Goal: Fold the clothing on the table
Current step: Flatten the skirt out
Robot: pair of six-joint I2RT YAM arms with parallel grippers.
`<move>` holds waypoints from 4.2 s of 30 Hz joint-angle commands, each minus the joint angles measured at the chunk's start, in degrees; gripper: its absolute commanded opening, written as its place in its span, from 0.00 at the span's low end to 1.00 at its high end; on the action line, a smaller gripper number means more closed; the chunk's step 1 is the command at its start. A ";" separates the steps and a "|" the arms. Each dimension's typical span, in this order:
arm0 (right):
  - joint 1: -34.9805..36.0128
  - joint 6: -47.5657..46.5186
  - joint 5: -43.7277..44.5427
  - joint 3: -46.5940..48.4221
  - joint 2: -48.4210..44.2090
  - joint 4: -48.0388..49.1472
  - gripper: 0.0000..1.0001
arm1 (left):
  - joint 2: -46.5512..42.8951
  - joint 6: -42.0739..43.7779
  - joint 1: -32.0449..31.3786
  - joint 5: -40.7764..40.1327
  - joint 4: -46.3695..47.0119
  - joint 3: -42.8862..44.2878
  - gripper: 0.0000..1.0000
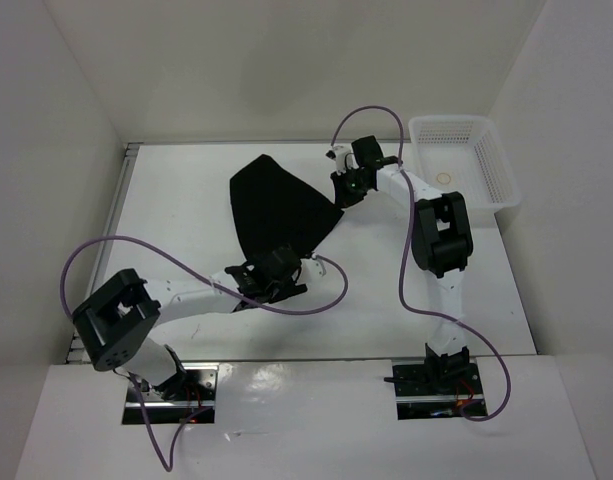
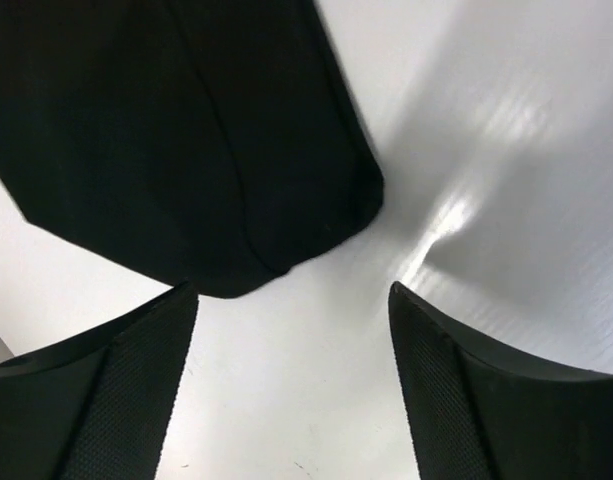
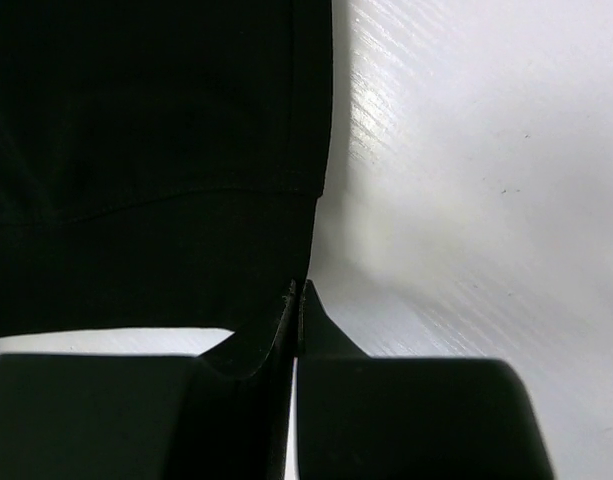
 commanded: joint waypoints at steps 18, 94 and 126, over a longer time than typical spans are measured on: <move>0.36 -0.24 -0.44 -0.47 -0.53 -1.49 0.00 | 7.61 6.06 -0.17 1.97 14.36 -4.26 0.78; 1.58 4.33 -7.80 20.62 -2.64 -7.37 0.00 | -34.22 -1.05 13.10 20.96 -18.95 8.05 0.33; -2.54 12.68 -8.70 11.49 -8.61 1.41 0.00 | 18.40 -34.52 19.50 37.82 -8.85 33.01 0.99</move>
